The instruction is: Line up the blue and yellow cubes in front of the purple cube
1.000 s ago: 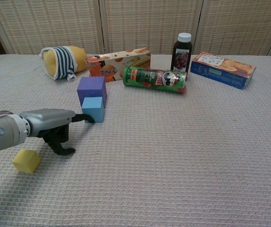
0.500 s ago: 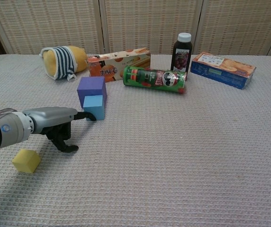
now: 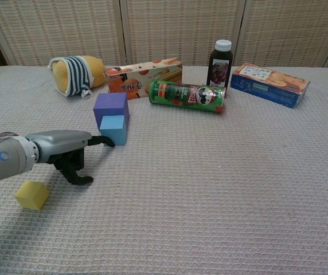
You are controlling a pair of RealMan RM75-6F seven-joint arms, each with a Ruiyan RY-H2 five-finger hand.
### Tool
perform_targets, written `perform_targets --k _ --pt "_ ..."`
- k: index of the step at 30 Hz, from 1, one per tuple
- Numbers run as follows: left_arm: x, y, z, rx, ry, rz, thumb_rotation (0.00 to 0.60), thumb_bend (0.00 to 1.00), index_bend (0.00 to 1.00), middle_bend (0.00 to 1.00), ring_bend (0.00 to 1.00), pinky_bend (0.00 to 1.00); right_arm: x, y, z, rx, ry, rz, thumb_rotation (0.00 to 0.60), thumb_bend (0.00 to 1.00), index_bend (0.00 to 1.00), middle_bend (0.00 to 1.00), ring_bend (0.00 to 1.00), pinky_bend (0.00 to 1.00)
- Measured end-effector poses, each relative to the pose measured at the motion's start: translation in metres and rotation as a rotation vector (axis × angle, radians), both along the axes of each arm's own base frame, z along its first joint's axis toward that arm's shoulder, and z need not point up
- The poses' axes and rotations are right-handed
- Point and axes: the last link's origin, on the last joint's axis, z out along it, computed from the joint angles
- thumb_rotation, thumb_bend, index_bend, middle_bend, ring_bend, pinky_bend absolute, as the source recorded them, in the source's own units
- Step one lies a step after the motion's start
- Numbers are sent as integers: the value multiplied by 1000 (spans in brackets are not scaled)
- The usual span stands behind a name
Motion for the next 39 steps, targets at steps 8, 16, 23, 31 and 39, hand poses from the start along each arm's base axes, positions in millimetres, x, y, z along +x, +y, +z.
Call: perform_targets --k 8,16,23,31,39 --pt "2 -9 4 -11 -7 -7 600 373 159 1000 1000 1000 3 3 2 -4 -6 15 544 26 0 0 0 0" --pt "13 -32 24 17 -52 -55 600 371 162 1000 1000 1000 7 8 1 9 -15 37 545 27 0 0 0 0" --pt "9 -62 45 9 -61 -36 600 365 138 1000 1000 1000 12 15 1 22 -27 71 544 30 0 0 0 0" --pt "-15 -94 64 16 -31 15 600 347 149 1000 1000 1000 16 21 2 34 -38 95 544 32 0 0 0 0" --pt "-37 -92 59 86 38 -6 600 347 317 1000 1000 1000 17 23 3 28 -37 101 544 32 0 0 0 0"
